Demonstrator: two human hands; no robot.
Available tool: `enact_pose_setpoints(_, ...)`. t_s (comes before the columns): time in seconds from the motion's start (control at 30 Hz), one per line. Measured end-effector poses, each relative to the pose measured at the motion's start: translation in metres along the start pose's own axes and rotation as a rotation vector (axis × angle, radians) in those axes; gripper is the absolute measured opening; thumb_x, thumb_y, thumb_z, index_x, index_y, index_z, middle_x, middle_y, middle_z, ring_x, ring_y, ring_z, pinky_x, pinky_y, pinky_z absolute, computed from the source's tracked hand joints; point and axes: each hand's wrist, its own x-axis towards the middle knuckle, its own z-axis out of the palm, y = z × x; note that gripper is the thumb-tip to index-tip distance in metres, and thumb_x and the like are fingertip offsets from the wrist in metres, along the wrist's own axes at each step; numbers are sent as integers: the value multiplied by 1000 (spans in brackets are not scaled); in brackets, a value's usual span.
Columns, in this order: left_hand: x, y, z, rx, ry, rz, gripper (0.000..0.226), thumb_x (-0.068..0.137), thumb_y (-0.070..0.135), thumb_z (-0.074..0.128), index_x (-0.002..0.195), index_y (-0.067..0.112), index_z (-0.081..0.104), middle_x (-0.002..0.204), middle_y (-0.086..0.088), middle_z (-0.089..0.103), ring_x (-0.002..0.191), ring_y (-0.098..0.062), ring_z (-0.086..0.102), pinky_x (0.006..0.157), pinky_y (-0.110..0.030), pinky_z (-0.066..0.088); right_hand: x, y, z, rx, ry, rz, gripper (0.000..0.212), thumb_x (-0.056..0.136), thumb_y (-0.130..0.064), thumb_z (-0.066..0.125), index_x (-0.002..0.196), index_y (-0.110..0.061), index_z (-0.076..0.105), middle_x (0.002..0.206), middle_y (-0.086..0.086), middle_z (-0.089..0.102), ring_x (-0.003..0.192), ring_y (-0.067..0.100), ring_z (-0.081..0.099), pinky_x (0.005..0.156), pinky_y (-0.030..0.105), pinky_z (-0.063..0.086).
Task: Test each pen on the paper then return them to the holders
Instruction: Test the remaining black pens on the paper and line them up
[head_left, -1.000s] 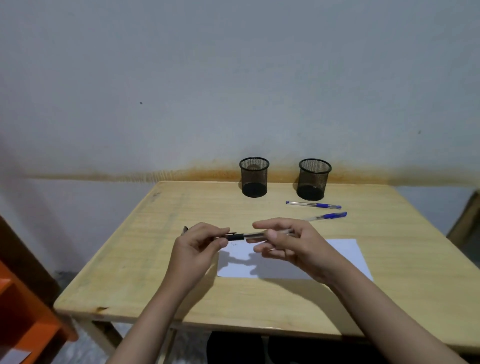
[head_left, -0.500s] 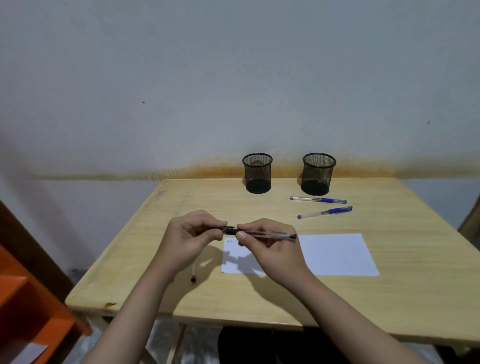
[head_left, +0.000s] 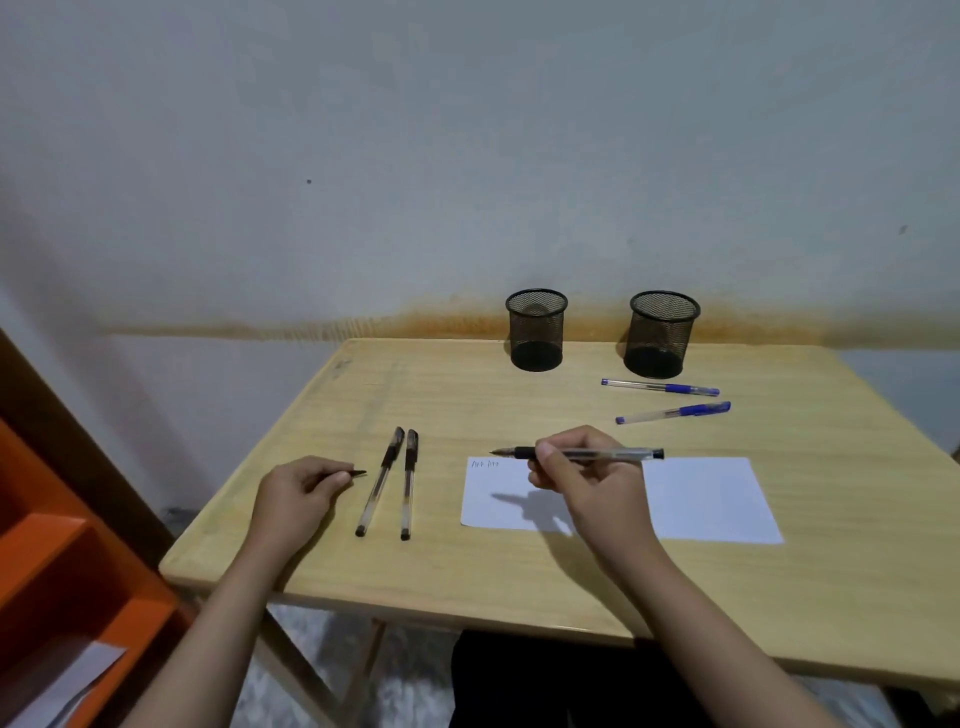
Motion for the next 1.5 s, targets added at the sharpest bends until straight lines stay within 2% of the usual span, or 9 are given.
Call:
enact_pose_setpoints(0.3,1,-8,-1,75,-51,75,20,88,6,58,100,13,72,103,0,69,99,-14,60,85,-23,41,5,9,2,-49,-6,15,4,87,-4,63,84,-1,65,70,6,69,66,7,66,67,20,54)
enact_pose_setpoints(0.47,-14,22,11,-12,42,112,23,92,15,53,110,17,67,112,6,62,102,-8,54,79,-17,40,19,10,-7,-106,35,6,6,85,-8,67,79,-10,67,64,-2,69,65,7,67,67,22,56)
enact_pose_setpoints(0.6,-39,58,45,-108,-64,227,23,89,17,58,111,22,64,116,9,58,109,0,53,85,-9,42,36,15,-9,-125,66,32,8,83,-9,70,77,-6,65,67,5,69,66,15,67,68,33,57)
enact_pose_setpoints(0.73,-57,69,83,90,-255,341,41,90,40,49,129,27,49,140,11,39,127,-4,38,103,-31,40,52,23,-4,-98,31,84,11,88,-1,58,77,-4,59,71,9,66,66,17,68,65,29,58)
enact_pose_setpoints(0.87,-64,71,105,220,-344,369,48,92,44,43,137,26,37,155,2,13,141,-13,15,110,-37,31,68,34,0,30,-96,117,16,86,4,45,73,-5,51,69,12,59,65,18,69,69,35,55)
enact_pose_setpoints(0.97,-63,67,110,321,-359,361,49,92,47,40,138,30,34,157,-3,6,143,-19,7,112,-42,27,79,40,3,170,-172,196,9,75,-5,45,73,-3,54,68,14,60,68,24,68,69,34,56)
enact_pose_setpoints(1.07,-62,65,112,364,-362,333,48,92,48,38,137,33,33,157,-6,6,143,-21,3,113,-44,24,84,49,8,231,-188,271,18,88,-6,56,70,-3,54,66,17,59,67,28,65,71,40,54)
enact_pose_setpoints(1.23,-62,66,113,411,-371,308,48,93,49,34,139,36,29,157,-8,5,144,-22,0,114,-44,21,83,59,12,108,-128,273,28,81,-8,73,67,-5,49,57,19,56,50,25,60,57,35,55)
enact_pose_setpoints(1.5,-66,72,113,437,-381,244,50,94,48,33,142,40,24,158,-13,-3,145,-23,-11,117,-42,6,81,66,24,-100,-24,195,22,78,3,62,64,-1,46,54,22,52,48,30,61,48,34,48)
